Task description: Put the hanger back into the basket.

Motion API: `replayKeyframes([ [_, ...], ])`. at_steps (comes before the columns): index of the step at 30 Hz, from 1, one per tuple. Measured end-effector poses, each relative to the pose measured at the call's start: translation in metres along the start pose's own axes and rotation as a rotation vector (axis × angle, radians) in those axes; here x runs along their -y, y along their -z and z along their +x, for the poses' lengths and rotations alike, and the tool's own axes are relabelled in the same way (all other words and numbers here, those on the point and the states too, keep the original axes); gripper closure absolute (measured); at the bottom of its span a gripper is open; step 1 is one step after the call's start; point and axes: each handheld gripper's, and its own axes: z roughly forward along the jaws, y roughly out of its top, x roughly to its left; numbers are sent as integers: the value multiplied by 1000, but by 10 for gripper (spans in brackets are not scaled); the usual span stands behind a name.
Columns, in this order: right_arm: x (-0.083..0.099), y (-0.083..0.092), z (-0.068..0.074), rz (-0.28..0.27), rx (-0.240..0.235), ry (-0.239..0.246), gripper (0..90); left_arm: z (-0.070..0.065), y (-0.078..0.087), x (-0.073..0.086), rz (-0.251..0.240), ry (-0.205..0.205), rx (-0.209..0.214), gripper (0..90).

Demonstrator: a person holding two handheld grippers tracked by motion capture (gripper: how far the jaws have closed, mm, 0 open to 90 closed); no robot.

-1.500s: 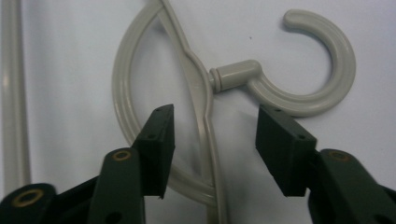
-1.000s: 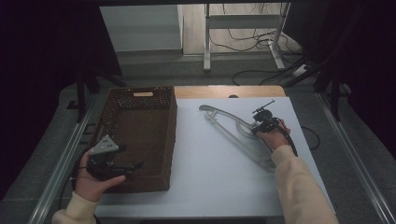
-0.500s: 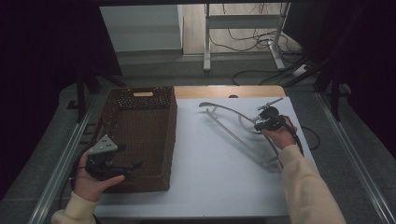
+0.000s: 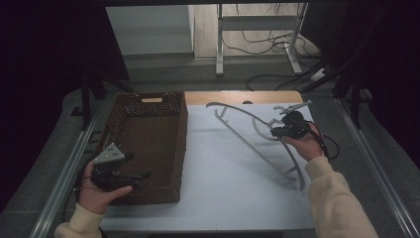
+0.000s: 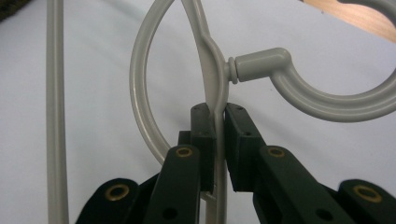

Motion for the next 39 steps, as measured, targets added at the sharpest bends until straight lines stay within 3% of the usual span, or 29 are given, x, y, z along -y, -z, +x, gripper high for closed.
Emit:
replayKeyframes([
  [18,9,42,20,-128,-100,22,824,-1,-1,-1,2,-2,2,149],
  [29,18,49,36,-157,-159,13,824,-3,-2,-2,3,-5,5,150],
  [39,24,54,51,-164,-194,39,824,-5,-2,-4,0,-12,11,150],
])
